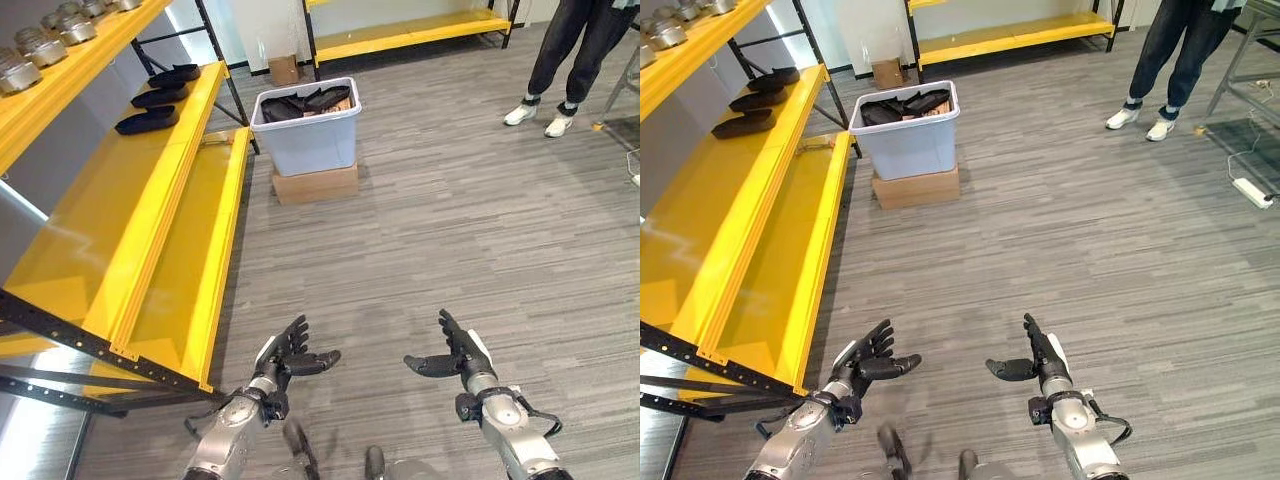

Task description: Move parts from the plastic box to the shelf.

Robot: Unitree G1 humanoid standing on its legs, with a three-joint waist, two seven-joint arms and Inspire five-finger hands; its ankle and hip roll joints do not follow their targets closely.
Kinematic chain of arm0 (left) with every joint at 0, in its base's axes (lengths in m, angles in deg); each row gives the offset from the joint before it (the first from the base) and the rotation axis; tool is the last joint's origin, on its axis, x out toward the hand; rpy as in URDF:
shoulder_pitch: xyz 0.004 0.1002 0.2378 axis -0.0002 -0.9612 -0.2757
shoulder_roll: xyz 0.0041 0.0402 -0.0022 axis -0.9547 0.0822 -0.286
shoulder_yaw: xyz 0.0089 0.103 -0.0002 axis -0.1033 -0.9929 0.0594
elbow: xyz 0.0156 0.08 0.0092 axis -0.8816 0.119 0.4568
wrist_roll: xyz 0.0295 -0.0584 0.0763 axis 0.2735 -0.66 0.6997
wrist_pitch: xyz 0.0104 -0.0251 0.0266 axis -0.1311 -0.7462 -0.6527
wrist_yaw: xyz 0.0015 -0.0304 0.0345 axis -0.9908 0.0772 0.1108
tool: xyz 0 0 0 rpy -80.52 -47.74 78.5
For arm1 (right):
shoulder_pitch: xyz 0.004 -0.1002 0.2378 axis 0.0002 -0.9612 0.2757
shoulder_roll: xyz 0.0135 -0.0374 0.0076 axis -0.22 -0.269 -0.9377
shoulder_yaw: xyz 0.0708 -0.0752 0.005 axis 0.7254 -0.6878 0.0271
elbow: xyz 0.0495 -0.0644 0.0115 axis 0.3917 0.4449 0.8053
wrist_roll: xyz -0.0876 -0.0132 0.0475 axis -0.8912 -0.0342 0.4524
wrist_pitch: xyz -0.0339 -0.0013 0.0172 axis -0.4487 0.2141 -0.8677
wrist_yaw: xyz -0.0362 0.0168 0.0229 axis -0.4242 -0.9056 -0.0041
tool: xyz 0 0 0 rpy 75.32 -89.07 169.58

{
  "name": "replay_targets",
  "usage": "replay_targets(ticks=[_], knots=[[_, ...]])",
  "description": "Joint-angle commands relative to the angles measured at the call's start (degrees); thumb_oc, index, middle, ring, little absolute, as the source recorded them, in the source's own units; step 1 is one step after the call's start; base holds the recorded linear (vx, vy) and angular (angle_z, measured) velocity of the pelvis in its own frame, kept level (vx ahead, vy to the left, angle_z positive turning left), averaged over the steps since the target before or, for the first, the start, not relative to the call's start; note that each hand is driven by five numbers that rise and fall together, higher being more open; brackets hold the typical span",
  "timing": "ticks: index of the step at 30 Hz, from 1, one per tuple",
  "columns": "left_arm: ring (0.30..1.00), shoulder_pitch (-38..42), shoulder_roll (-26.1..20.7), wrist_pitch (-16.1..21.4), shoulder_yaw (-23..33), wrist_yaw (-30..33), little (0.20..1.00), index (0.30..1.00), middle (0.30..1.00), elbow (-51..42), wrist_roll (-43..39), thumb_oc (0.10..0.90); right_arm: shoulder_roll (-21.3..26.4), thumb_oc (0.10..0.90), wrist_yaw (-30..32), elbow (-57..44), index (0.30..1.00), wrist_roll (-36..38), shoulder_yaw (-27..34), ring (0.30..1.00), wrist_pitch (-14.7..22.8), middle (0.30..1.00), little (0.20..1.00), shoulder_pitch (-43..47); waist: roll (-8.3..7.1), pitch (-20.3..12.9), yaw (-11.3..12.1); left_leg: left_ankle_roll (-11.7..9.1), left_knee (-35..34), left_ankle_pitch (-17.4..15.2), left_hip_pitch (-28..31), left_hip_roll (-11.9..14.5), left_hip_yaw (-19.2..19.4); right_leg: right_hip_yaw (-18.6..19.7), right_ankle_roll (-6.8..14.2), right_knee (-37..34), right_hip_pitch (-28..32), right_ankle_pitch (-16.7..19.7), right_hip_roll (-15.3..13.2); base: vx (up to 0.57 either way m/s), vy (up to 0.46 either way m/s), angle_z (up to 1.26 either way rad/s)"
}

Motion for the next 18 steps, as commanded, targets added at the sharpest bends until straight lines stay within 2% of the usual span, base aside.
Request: replay_targets(ticks=[1,5,8,10,18], knots=[[1.0,5.52,-1.64,5.92,3.12,-0.17,1.0,1.0,1.0,-4.23,-0.27,0.9,1.11,0.9,-1.65,-5.27,1.0,0.25,0.29,1.0,4.56,1.0,1.0,3.74,-0.97,0.95,-0.63,1.02,3.42,-2.37,3.87,-1.64,3.02,3.91,5.91,1.02,4.41,-5.42,-6.97,0.2,0.074,-0.54],[1.0,6.5,-0.89,5.84,3.23,0.03,1.0,1.0,1.0,-2.25,0.02,0.9,0.95,0.9,-1.43,-4.78,1.0,0.47,-0.41,1.0,4.37,1.0,1.0,4.35,-0.25,1.29,-0.7,1.14,4.78,-2.28,5.0,-0.08,5.22,1.94,5.51,4.08,3.32,-6.77,-6.64,0.15,0.057,-0.33],[1.0,7.21,-0.68,6.23,3.52,0.06,1.0,1.0,1.0,-1.14,-0.12,0.9,0.98,0.9,-1.37,-4.24,1.0,1.38,0.38,1.0,4.41,1.0,1.0,4.37,-0.32,1.36,-0.75,1.33,6.7,-3.06,5.79,-0.8,5.6,0.56,5.25,5.04,2.8,-7.01,-6.79,0.14,0.056,0.04],[1.0,6.73,-0.66,6.18,3.89,-0.36,1.0,1.0,1.0,-1.84,0.08,0.9,0.74,0.9,-1.22,-4.47,1.0,1.11,0.91,1.0,3.88,1.0,1.0,4.19,-0.77,1.17,-0.12,2.0,7.97,-4.37,6.06,-2.31,5.25,-0.42,5.32,4.24,2.48,-6.24,-7.36,0.21,0.043,0.09],[1.0,5.0,-0.97,6.18,4.45,-0.62,1.0,1.0,1.0,-2.85,0.21,0.9,0.18,0.9,-1.25,-4.83,1.0,0.53,0.77,1.0,3.53,1.0,1.0,4.17,-1.43,1.16,1.42,2.79,9.76,-6.38,5.31,-3.73,3.24,-1.36,5.26,4.72,1.67,-6.63,-8.0,0.13,0.016,0.21]])
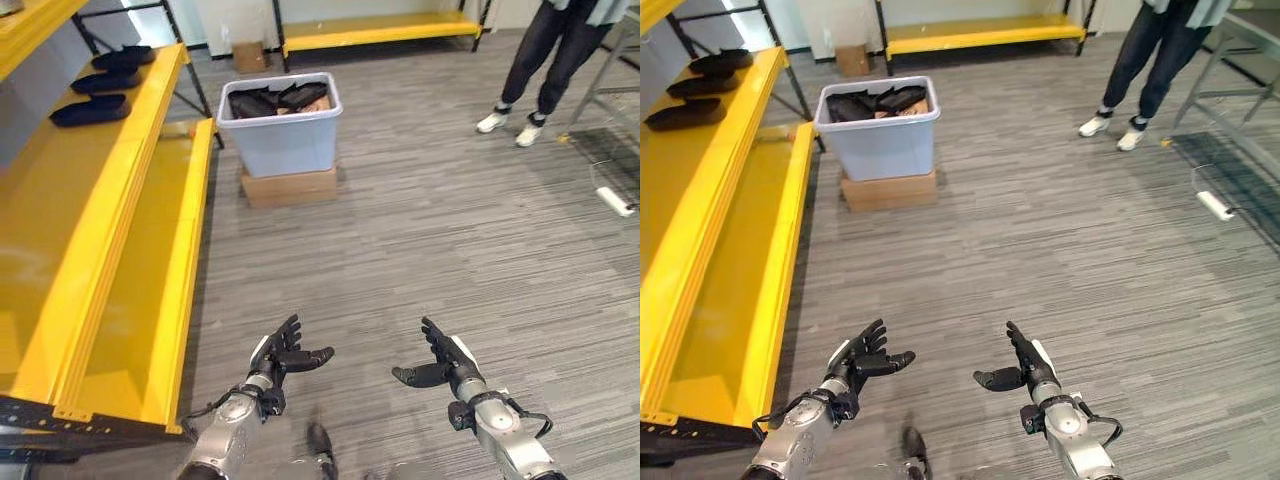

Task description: Move parts from the plastic box to the shelf.

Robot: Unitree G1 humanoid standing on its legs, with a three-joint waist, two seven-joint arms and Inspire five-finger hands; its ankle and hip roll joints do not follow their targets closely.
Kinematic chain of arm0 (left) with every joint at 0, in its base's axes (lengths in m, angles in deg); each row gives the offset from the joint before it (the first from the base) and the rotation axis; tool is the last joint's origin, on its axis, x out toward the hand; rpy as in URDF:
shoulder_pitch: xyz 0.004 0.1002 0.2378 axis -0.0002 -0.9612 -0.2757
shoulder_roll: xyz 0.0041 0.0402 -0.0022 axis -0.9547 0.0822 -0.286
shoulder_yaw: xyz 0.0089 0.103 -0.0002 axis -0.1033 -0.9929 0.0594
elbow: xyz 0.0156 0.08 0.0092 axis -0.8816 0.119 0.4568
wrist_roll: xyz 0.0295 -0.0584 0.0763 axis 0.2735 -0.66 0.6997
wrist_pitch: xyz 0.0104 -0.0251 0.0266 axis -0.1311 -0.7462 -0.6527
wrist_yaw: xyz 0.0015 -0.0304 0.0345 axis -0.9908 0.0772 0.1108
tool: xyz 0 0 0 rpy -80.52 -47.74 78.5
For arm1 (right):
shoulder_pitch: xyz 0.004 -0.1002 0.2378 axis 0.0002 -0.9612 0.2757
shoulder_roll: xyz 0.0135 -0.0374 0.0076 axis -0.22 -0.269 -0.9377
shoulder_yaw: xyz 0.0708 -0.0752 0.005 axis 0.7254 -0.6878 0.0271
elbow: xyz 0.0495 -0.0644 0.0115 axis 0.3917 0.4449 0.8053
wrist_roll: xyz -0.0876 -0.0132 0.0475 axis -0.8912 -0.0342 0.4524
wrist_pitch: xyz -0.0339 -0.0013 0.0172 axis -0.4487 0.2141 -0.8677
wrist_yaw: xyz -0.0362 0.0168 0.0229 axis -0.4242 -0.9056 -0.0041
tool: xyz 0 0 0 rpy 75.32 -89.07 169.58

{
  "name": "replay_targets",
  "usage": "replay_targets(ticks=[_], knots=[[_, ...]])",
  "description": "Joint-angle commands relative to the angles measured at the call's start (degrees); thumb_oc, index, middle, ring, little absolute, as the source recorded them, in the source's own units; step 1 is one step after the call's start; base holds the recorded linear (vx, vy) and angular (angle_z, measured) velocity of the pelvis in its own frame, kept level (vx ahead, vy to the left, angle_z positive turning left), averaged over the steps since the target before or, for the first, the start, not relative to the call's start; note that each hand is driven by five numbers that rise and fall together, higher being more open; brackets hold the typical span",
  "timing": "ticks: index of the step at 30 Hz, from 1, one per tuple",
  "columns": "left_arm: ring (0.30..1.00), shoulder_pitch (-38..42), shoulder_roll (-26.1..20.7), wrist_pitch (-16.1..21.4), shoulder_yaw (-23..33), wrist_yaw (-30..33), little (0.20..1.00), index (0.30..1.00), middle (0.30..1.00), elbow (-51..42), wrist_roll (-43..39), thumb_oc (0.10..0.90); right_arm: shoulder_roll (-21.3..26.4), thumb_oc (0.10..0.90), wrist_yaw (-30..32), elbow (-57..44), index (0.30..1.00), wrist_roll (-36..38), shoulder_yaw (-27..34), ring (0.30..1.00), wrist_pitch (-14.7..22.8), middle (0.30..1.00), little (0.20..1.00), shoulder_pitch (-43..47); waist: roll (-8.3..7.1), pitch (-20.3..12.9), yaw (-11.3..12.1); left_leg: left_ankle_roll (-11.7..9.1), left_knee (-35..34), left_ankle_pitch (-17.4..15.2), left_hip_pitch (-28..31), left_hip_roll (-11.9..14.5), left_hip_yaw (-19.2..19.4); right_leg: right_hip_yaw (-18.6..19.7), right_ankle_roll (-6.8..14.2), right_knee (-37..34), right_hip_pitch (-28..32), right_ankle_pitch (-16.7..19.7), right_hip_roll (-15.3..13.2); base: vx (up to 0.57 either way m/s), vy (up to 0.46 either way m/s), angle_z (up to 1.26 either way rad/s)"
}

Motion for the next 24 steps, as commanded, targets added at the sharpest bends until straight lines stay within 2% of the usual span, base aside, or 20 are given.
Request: replay_targets(ticks=[1,4,7,9,12,14,15,16,18,19,20,21,22,24], knots=[[1.0,1.1,-1.89,5.57,2.3,-0.33,1.0,1.0,1.0,-4.33,0.24,0.9,0.39,0.9,-0.05,-4.67,1.0,0.27,2.15,1.0,4.52,1.0,1.0,3.65,-1.3,-2.76,1.42,-8.2,4.93,-3.92,-3.06,8.52,0.37,0.38,2.67,0.78,-1.53,0.64,-3.44,0.12,0.014,0.07],[1.0,0.11,-2.13,5.96,3.03,0.2,1.0,1.0,1.0,-5.19,0.3,0.9,0.31,0.9,0.48,-5.39,1.0,0.68,2.14,1.0,6.94,1.0,1.0,3.73,-1.55,-2.7,2.2,-7.86,5.48,-4.58,-3.3,8.13,-0.27,-0.05,2.86,0.8,-1.46,0.45,-3.76,0.14,0.03,0.01],[1.0,-0.77,-2.38,7.89,4.3,0.99,1.0,1.0,1.0,-6.2,-0.55,0.9,0.14,0.9,-0.17,-6.95,1.0,0.91,2.89,1.0,9.2,1.0,1.0,4.34,-1.77,-3.12,3.21,-6.99,6.04,-5.62,-3.57,7.22,-0.13,-0.89,3.35,1.27,-0.85,-0.29,-4.35,0.18,0.098,0.02],[1.0,-0.96,-2.5,8.17,4.71,1.1,1.0,1.0,1.0,-6.4,-0.61,0.9,0.08,0.9,-0.17,-7.25,1.0,0.74,2.87,1.0,9.49,1.0,1.0,4.62,-1.93,-3.48,3.67,-6.61,6.37,-6.1,-3.83,6.77,-0.22,-1.02,3.61,1.43,-0.43,-0.64,-4.58,0.15,0.106,0.03],[1.0,-0.64,-3.04,7.95,5.73,-0.26,1.0,1.0,1.0,-6.7,0.67,0.9,-0.72,0.9,1.57,-7.25,1.0,1.2,3.04,1.0,9.56,1.0,1.0,5.84,-2.38,-5.05,5.06,-4.72,6.05,-7.64,-3.39,4.62,-0.77,-1.13,5.07,4.58,0.23,-2.46,-5.24,0.2,0.212,0.03],[1.0,0.83,-3.42,6.52,4.91,-2.71,1.0,1.0,1.0,-6.03,2.9,0.9,-2.54,0.9,3.79,-6.7,1.0,3.16,4.12,1.0,8.57,1.0,1.0,6.47,-2.96,-6.42,4.75,-1.03,1.87,-9.33,-0.04,0.02,-2.03,1.48,11.31,27.2,-5.75,7.92,-5.64,0.28,0.425,0.25],[1.0,1.33,-3.57,6.15,4.18,-2.57,1.0,1.0,1.0,-6.52,3.39,0.9,-3.34,0.9,4.28,-6.39,1.0,2.99,4.34,1.0,8.42,1.0,1.0,6.56,-2.61,-6.43,4.78,-0.02,1.09,-10.02,1.32,-0.87,-2.97,1.92,12.07,36.71,-8.93,11.15,-6.09,0.3,0.361,0.62],[1.0,1.17,-3.55,5.97,3.67,-1.64,1.0,1.0,1.0,-7.26,3.09,0.9,-3.65,0.9,4.68,-5.4,1.0,2.51,4.16,1.0,8.61,1.0,1.0,7.04,-1.61,-5.88,4.62,0.42,0.07,-10.38,3.7,-1.06,-4.19,1.36,10.46,41.75,-13.75,10.84,-7.68,0.28,0.238,0.58],[1.0,0.86,-3.66,6.01,3.48,-1.39,1.0,1.0,1.0,-7.87,2.37,0.9,-3.38,0.9,4.31,-4.53,1.0,3.14,4.16,1.0,9.04,1.0,1.0,7.61,-1.06,-5.08,4.1,-0.23,-0.74,-10.33,6.26,-1.02,-4.89,0.24,9.13,35.08,-16.33,8.88,-8.03,0.24,0.002,-0.13],[1.0,1.03,-4.1,5.44,3.6,-2.12,1.0,1.0,1.0,-8.25,2.3,0.9,-3.05,0.9,3.42,-4.64,1.0,3.21,4.92,1.0,9.37,1.0,1.0,7.31,-1.62,-4.13,3.19,-1.34,-0.89,-11.21,8.62,-0.91,-5.12,-1.46,8.62,18.61,-16.2,9.04,-7.76,0.36,-0.236,-0.26],[1.0,1.42,-4.21,4.64,3.58,-2.14,1.0,1.0,1.0,-8.38,2.67,0.9,-2.87,0.9,3.49,-5.49,1.0,3.69,5.5,1.0,9.25,1.0,1.0,6.57,-2.61,-3.37,1.97,-2.02,-0.74,-12.76,10.49,-1.1,-5.77,-0.77,9.13,5.34,-17.08,12.4,-8.13,0.5,-0.346,0.07],[1.0,2.31,-3.85,4.68,2.62,-2.41,1.0,1.0,1.0,-7.43,2.53,0.9,-2.59,0.9,3.35,-5.95,1.0,3.81,6.3,1.0,9.66,1.0,1.0,5.6,-3.25,-2.75,0.38,-2.07,-0.5,-14.67,12.05,-1.87,-8.22,3.21,10.55,-4.48,-18.0,16.7,-9.5,0.53,-0.327,0.66],[1.0,2.46,-3.71,4.98,1.42,-2.96,1.0,1.0,1.0,-7.17,2.6,0.9,-2.64,0.9,3.59,-6.1,1.0,3.32,7.04,1.0,9.75,1.0,1.0,5.02,-2.89,-2.23,-0.41,-2.02,0.21,-16.0,13.08,-1.73,-9.76,5.54,11.39,-7.92,-19.45,18.63,-10.59,0.48,-0.277,1.2],[1.0,1.5,-3.83,5.48,0.66,-4.03,1.0,1.0,1.0,-7.59,2.56,0.9,-2.69,0.9,4.07,-6.17,1.0,3.53,7.6,1.0,9.77,1.0,1.0,4.6,-2.93,-2.29,-0.78,-2.15,0.18,-16.88,14.22,-1.33,-10.23,6.63,12.31,-8.87,-19.29,19.29,-10.61,0.35,-0.222,1.11]])
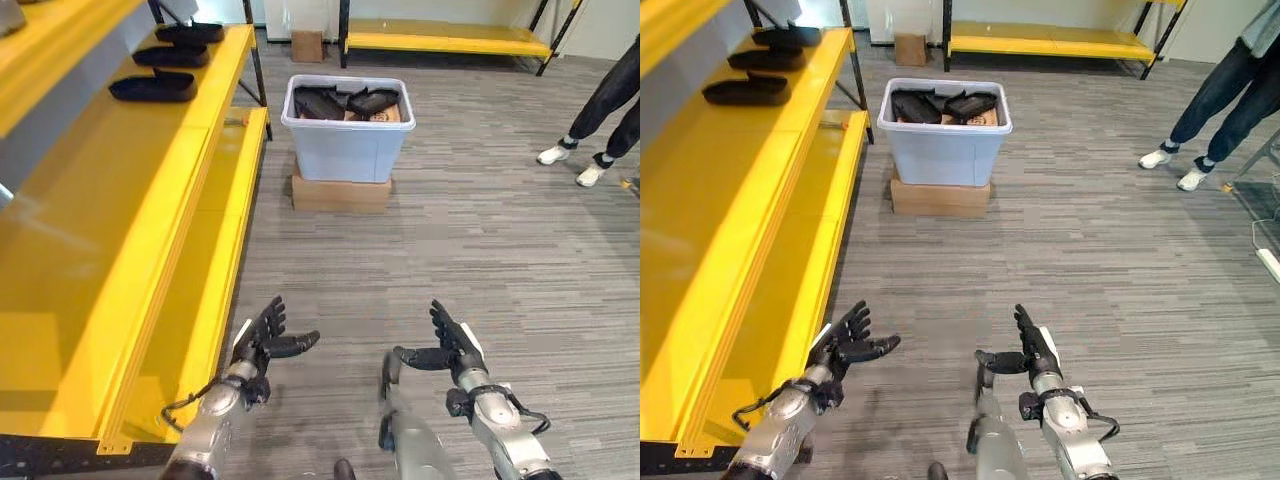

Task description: Move parts from the plastic box to the shelf.

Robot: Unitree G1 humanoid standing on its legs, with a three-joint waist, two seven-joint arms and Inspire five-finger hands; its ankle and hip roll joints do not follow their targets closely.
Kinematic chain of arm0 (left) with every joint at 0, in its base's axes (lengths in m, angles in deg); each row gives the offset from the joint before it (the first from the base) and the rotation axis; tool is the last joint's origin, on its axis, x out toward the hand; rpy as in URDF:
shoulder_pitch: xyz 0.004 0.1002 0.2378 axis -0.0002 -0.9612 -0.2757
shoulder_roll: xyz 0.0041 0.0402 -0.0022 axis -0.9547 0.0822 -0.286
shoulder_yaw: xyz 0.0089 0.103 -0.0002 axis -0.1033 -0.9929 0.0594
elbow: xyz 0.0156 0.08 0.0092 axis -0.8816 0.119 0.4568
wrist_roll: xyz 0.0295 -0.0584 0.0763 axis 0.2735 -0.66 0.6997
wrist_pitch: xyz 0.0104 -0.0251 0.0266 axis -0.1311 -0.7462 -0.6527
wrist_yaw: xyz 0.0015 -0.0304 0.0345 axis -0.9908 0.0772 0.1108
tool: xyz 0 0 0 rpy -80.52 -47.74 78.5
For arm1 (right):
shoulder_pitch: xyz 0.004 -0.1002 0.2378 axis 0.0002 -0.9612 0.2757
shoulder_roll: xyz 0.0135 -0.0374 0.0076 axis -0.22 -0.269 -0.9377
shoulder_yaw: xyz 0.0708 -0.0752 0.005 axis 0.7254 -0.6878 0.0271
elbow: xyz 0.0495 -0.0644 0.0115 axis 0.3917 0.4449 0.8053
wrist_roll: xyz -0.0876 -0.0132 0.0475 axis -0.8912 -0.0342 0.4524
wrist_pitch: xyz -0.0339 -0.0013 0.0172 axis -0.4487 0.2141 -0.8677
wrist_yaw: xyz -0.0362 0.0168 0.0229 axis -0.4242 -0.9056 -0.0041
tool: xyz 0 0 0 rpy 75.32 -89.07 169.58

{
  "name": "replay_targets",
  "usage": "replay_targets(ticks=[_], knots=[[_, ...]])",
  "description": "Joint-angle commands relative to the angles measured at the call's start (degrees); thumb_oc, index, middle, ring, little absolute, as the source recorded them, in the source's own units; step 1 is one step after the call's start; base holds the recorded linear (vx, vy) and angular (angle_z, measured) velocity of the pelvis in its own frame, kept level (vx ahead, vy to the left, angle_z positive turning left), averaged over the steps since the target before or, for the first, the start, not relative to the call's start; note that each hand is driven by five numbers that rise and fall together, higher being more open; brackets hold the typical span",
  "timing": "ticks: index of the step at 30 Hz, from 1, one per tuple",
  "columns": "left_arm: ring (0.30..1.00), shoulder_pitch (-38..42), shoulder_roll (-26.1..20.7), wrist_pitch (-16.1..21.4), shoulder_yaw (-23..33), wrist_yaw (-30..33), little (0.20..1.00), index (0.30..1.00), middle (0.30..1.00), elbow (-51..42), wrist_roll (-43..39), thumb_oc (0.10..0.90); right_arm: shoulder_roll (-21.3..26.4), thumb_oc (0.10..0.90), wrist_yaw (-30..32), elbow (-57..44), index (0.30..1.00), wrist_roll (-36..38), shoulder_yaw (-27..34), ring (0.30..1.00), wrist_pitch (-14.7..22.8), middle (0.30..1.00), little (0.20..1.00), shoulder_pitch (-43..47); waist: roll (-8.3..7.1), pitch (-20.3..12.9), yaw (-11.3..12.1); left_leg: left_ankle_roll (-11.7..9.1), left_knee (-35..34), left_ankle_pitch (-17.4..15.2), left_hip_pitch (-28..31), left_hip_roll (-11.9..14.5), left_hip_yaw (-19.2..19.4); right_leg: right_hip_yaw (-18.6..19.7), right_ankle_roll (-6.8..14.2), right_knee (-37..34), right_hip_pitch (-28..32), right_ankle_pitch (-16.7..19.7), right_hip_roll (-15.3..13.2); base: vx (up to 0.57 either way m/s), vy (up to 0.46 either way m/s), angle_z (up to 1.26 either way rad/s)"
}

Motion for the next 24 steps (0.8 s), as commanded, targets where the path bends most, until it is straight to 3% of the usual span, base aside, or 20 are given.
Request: replay_targets(ticks=[1,4,7,16,21,24], knots=[[1.0,-0.46,-2.24,4.98,-0.9,-3.27,1.0,1.0,1.0,-8.96,0.5,0.9,0.51,0.9,0.63,-5.12,1.0,1.05,2.57,1.0,6.31,1.0,1.0,9.29,-0.74,-1.53,1.6,-3.45,-3.15,-1.77,-0.78,6.97,-1.33,-0.91,5.33,3.98,11.26,6.62,-2.49,0.31,-0.239,0.42],[1.0,-0.43,-2.32,4.37,-1.21,-3.03,1.0,1.0,1.0,-9.44,-0.17,0.9,0.4,0.9,0.9,-5.55,1.0,0.76,2.32,1.0,5.54,1.0,1.0,8.99,-1.59,-2.14,1.37,-3.53,-2.0,-2.84,-0.69,7.18,-0.95,-0.61,5.58,4.69,12.52,7.42,-2.85,0.22,-0.179,0.23],[1.0,-0.57,-2.35,3.55,-0.97,-3.23,1.0,1.0,1.0,-10.26,-0.97,0.9,0.66,0.9,1.61,-6.11,1.0,0.89,1.49,1.0,5.08,1.0,1.0,8.92,-2.0,-2.73,1.27,-3.84,-1.54,-3.11,-0.29,8.03,-0.63,-0.72,5.35,7.53,13.16,5.88,-2.35,0.26,-0.197,0.27],[1.0,-1.68,-2.31,1.89,-0.67,-3.85,1.0,1.0,1.0,-11.87,-0.69,0.9,1.25,0.9,3.07,-6.8,1.0,1.64,1.64,1.0,3.61,1.0,1.0,9.63,-0.57,-2.53,0.12,-4.97,-0.83,-3.13,0.27,10.88,0.56,-1.25,2.72,14.79,10.8,0.39,0.21,0.19,-0.135,-0.03],[1.0,-2.47,-1.98,2.0,-0.33,-4.31,1.0,1.0,1.0,-11.61,-0.94,0.9,1.44,0.9,4.0,-7.39,1.0,1.52,2.51,1.0,2.67,1.0,1.0,8.54,0.02,-2.86,-0.99,-5.29,-0.62,-3.11,0.72,11.65,1.93,-1.49,1.92,16.67,9.96,-0.75,0.76,0.14,-0.092,0.01],[1.0,-2.65,-1.7,2.17,-0.37,-3.83,1.0,1.0,1.0,-11.58,-1.14,0.9,1.41,0.9,7.59,-7.11,1.0,1.31,3.35,1.0,1.64,1.0,1.0,7.86,0.38,-3.26,-1.76,-5.63,-0.67,-2.96,0.99,12.04,3.21,-1.7,1.52,16.61,10.15,-1.08,0.92,0.11,-0.065,-0.04]])
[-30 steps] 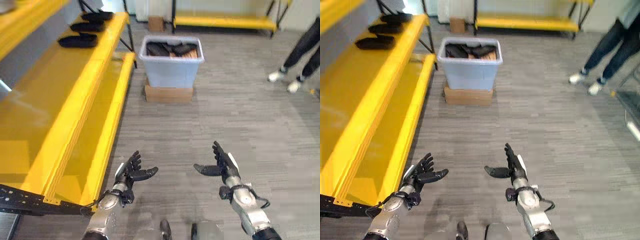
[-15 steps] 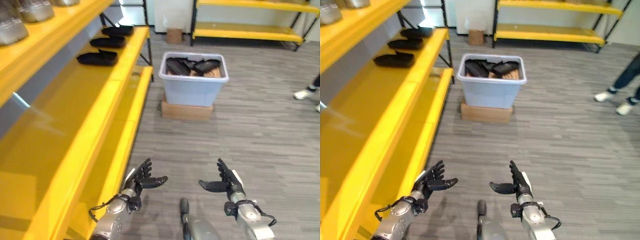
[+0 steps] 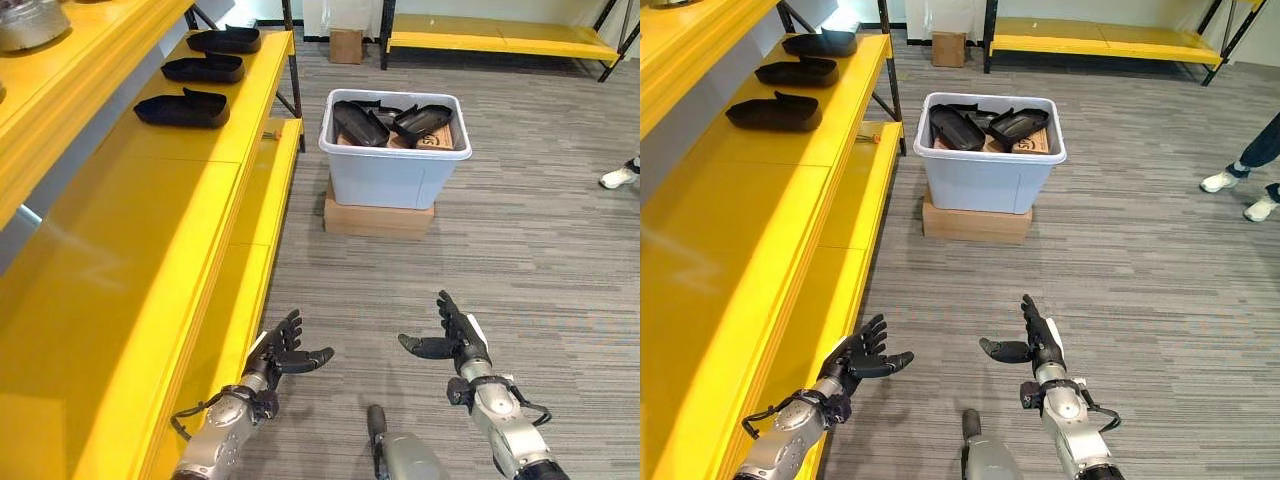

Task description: Move parts from the plastic box to the shelf.

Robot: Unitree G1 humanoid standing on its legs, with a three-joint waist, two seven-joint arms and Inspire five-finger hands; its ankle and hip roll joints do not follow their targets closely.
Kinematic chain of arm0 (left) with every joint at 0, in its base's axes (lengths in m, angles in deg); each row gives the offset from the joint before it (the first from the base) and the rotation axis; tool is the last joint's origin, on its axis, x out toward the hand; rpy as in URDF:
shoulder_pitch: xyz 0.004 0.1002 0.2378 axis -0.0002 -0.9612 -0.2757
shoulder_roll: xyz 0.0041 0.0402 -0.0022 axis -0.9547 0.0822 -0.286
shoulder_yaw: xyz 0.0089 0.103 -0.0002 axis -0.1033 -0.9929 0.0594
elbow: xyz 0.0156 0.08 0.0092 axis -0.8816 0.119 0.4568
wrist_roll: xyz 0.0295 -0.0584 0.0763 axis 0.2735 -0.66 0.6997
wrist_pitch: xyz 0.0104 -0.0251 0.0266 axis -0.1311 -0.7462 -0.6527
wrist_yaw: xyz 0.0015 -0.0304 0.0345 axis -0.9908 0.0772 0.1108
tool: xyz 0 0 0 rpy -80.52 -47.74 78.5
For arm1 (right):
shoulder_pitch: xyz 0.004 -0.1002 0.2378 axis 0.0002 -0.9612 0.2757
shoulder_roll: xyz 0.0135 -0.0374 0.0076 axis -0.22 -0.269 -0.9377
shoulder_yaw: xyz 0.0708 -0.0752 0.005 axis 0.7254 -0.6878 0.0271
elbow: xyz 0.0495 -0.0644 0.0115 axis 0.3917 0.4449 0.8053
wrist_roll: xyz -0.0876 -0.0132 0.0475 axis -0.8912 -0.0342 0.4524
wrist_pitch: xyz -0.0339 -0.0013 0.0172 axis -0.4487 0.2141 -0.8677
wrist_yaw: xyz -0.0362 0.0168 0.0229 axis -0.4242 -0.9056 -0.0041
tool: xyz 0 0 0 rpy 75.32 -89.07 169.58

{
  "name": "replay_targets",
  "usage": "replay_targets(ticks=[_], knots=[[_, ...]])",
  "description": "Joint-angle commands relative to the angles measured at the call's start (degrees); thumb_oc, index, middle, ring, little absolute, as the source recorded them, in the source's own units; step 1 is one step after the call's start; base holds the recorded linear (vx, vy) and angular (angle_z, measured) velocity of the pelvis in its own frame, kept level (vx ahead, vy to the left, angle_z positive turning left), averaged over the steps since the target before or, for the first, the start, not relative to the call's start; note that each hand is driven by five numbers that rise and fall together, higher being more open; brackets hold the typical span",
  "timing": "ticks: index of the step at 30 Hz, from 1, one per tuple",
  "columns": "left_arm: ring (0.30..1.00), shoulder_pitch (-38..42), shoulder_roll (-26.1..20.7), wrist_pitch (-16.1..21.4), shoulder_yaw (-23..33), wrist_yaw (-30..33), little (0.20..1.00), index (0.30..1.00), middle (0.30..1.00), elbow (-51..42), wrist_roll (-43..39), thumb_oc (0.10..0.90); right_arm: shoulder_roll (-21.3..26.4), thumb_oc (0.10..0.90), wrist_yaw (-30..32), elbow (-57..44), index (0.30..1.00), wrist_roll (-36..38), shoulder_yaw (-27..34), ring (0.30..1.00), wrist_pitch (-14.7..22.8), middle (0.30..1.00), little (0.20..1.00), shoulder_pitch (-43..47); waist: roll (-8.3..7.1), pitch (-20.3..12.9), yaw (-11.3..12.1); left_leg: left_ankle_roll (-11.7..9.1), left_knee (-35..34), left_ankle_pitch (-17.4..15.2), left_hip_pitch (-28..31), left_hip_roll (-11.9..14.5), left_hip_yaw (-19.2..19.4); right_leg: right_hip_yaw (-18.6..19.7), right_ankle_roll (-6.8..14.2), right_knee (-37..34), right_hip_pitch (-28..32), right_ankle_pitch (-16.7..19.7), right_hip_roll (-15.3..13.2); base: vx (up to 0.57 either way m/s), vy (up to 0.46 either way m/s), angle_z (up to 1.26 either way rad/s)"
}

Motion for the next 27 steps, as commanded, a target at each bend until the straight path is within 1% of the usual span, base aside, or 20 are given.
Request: replay_targets(ticks=[1,2,3,8,9,11,14,15,17,18,19,20,21,22,23,24,25,26,27], knots=[[1.0,2.1,-0.8,3.4,0.39,-1.05,1.0,1.0,1.0,-4.89,-0.89,0.9,0.92,0.9,6.16,-5.67,1.0,1.3,3.4,1.0,2.73,1.0,1.0,1.45,-1.15,-3.53,-1.19,4.95,-0.96,-0.45,-1.75,1.22,0.74,-0.43,7.16,1.16,-2.32,-3.62,-4.85,0.09,-0.057,-0.05],[1.0,2.16,-0.67,3.55,0.25,-0.84,1.0,1.0,1.0,-4.91,-0.94,0.9,0.8,0.9,7.05,-5.56,1.0,1.43,3.78,1.0,2.39,1.0,1.0,1.37,-1.01,-3.62,-1.38,4.89,-1.03,-0.46,-1.62,1.27,0.98,-0.44,7.08,1.27,-2.42,-3.68,-4.81,0.1,-0.058,-0.02],[1.0,2.27,-0.58,3.7,-0.03,-0.62,1.0,1.0,1.0,-5.12,-1.13,0.9,0.6,0.9,9.75,-5.38,1.0,0.75,4.35,1.0,1.76,1.0,1.0,1.23,-0.69,-3.8,-1.78,4.83,-1.19,-0.53,-1.44,1.25,1.34,-0.34,6.88,1.63,-2.67,-3.95,-4.66,0.09,-0.051,-0.01],[1.0,2.65,-0.53,4.11,-1.14,0.06,1.0,1.0,1.0,-5.37,-1.67,0.9,0.11,0.9,14.9,-5.07,1.0,0.48,5.62,1.0,0.38,1.0,1.0,1.04,0.03,-4.08,-2.74,4.85,-0.45,-1.0,-1.59,1.16,2.23,0.09,6.19,2.69,-3.05,-4.96,-4.09,0.08,-0.08,-0.04],[1.0,2.66,-0.48,4.3,-1.74,0.38,1.0,1.0,1.0,-5.59,-1.58,0.9,-0.12,0.9,17.08,-4.87,1.0,0.46,6.01,1.0,-0.22,1.0,1.0,0.94,0.3,-4.32,-3.11,4.78,0.05,-1.03,-1.63,1.25,2.7,0.25,5.69,2.64,-2.69,-5.42,-3.63,0.11,-0.17,-0.16],[1.0,2.53,-0.38,4.77,-1.99,0.77,1.0,1.0,1.0,-5.82,-1.61,0.9,-0.16,0.9,18.42,-4.75,1.0,0.77,6.29,1.0,-0.32,1.0,1.0,0.86,0.42,-4.54,-3.22,4.45,0.98,-0.12,-2.04,1.59,2.93,0.23,5.07,2.04,-1.89,-5.88,-3.1,0.08,-0.155,-0.12],[1.0,2.59,-0.12,6.11,-2.22,1.9,1.0,1.0,1.0,-5.94,-1.94,0.9,0.15,0.9,19.34,-4.51,1.0,-0.09,6.57,1.0,-0.56,1.0,1.0,0.68,0.76,-4.97,-3.36,3.48,3.01,2.55,-2.96,2.38,3.41,0.01,3.83,0.52,-0.12,-6.67,-2.15,0.06,-0.144,-0.12],[1.0,2.79,0.16,6.41,-2.31,2.54,1.0,1.0,1.0,-5.96,-2.13,0.9,0.27,0.9,19.64,-4.39,1.0,-0.28,6.53,1.0,-0.52,1.0,1.0,0.8,0.89,-5.16,-3.31,2.94,4.47,4.06,-3.6,2.88,3.54,-0.09,3.26,-0.14,0.63,-6.98,-1.78,0.05,-0.151,-0.14],[1.0,2.95,0.43,6.95,-2.19,3.48,1.0,1.0,1.0,-5.98,-2.91,0.9,0.6,0.9,19.0,-4.33,1.0,0.01,6.63,1.0,-0.04,1.0,1.0,0.97,1.07,-5.46,-3.23,2.39,6.5,5.5,-4.3,3.32,3.74,-0.29,2.55,-0.68,1.46,-7.53,-1.36,0.05,-0.159,-0.22],[1.0,3.17,0.64,7.28,-2.07,4.09,1.0,1.0,1.0,-5.84,-3.26,0.9,0.77,0.9,18.53,-4.41,1.0,-0.28,6.59,1.0,0.51,1.0,1.0,1.17,1.14,-5.6,-3.2,1.91,8.8,7.02,-5.0,3.73,3.93,-0.37,1.93,-1.04,2.01,-7.98,-0.94,0.04,-0.152,-0.25],[1.0,3.31,0.71,7.43,-1.97,4.42,1.0,1.0,1.0,-5.75,-3.32,0.9,0.92,0.9,18.21,-4.44,1.0,-0.31,6.6,1.0,0.72,1.0,1.0,1.26,1.15,-5.73,-3.24,1.69,10.17,7.68,-5.24,3.92,4.16,-0.46,1.56,-1.19,2.28,-8.23,-0.71,0.04,-0.201,-0.21],[1.0,3.62,0.93,7.8,-1.76,5.49,1.0,1.0,1.0,-5.59,-3.59,0.9,1.26,0.9,17.05,-4.81,1.0,-0.4,6.52,1.0,1.1,1.0,1.0,1.43,1.14,-6.01,-3.26,1.2,13.63,9.13,-6.09,4.28,4.49,-0.59,0.71,-1.42,2.81,-8.85,-0.14,0.06,-0.28,-0.19],[1.0,4.0,1.03,8.01,-1.49,6.45,1.0,1.0,1.0,-5.31,-4.12,0.9,1.66,0.9,16.13,-5.16,1.0,-0.57,6.23,1.0,1.14,1.0,1.0,1.58,0.88,-6.16,-3.59,-0.13,20.9,11.71,-7.15,6.1,6.37,-1.48,-0.64,-2.15,3.92,-9.64,0.52,0.08,-0.348,-0.16],[1.0,4.12,1.09,8.24,-1.18,6.79,1.0,1.0,1.0,-5.17,-4.11,0.9,1.84,0.9,15.8,-5.49,1.0,-0.67,6.0,1.0,1.15,1.0,1.0,1.55,0.5,-6.21,-3.47,-0.56,25.64,12.88,-8.94,6.98,6.86,-1.78,-1.4,-2.79,4.81,-9.93,0.81,0.09,-0.376,0.04],[1.0,4.35,1.01,7.79,-0.63,6.77,1.0,1.0,1.0,-5.35,-4.22,0.9,2.02,0.9,15.62,-5.66,1.0,-0.9,5.79,1.0,1.44,1.0,1.0,1.34,-0.2,-6.05,-3.06,-0.71,31.68,13.29,-12.03,7.72,7.25,-1.96,-2.11,-3.78,6.21,-10.1,0.96,0.13,-0.368,0.05],[1.0,4.67,1.22,6.83,0.27,6.91,1.0,1.0,1.0,-5.32,-3.27,0.9,2.08,0.9,15.41,-4.31,1.0,-0.02,5.78,1.0,2.61,1.0,1.0,1.34,-1.25,-4.87,-1.59,1.58,34.28,9.53,-18.9,6.24,7.02,-1.3,-1.73,-5.69,8.98,-9.34,0.85,0.18,-0.246,0.07],[1.0,4.75,1.05,6.53,0.59,7.35,1.0,1.0,1.0,-5.26,-3.16,0.9,1.99,0.9,14.63,-3.87,1.0,0.05,5.81,1.0,2.98,1.0,1.0,1.72,-1.57,-4.18,-1.08,3.36,28.16,7.37,-19.74,4.43,8.12,0.09,-0.76,-6.37,10.05,-8.91,0.8,0.15,-0.105,0.06],[1.0,4.84,0.98,6.5,0.64,7.19,1.0,1.0,1.0,-5.2,-3.17,0.9,1.95,0.9,14.58,-4.01,1.0,0.16,5.76,1.0,2.81,1.0,1.0,1.79,-1.64,-4.03,-0.97,3.53,26.5,7.54,-19.83,4.12,8.36,0.43,-0.58,-6.56,10.4,-8.85,0.81,0.11,0.059,-0.14],[1.0,5.04,0.91,6.72,0.63,7.19,1.0,1.0,1.0,-5.06,-3.38,0.9,1.96,0.9,14.59,-4.45,1.0,0.24,5.59,1.0,2.37,1.0,1.0,1.91,-1.69,-3.82,-0.77,3.66,23.22,8.11,-20.53,3.66,8.37,1.22,-0.3,-6.99,11.08,-8.8,0.93,0.09,0.08,-0.47]])
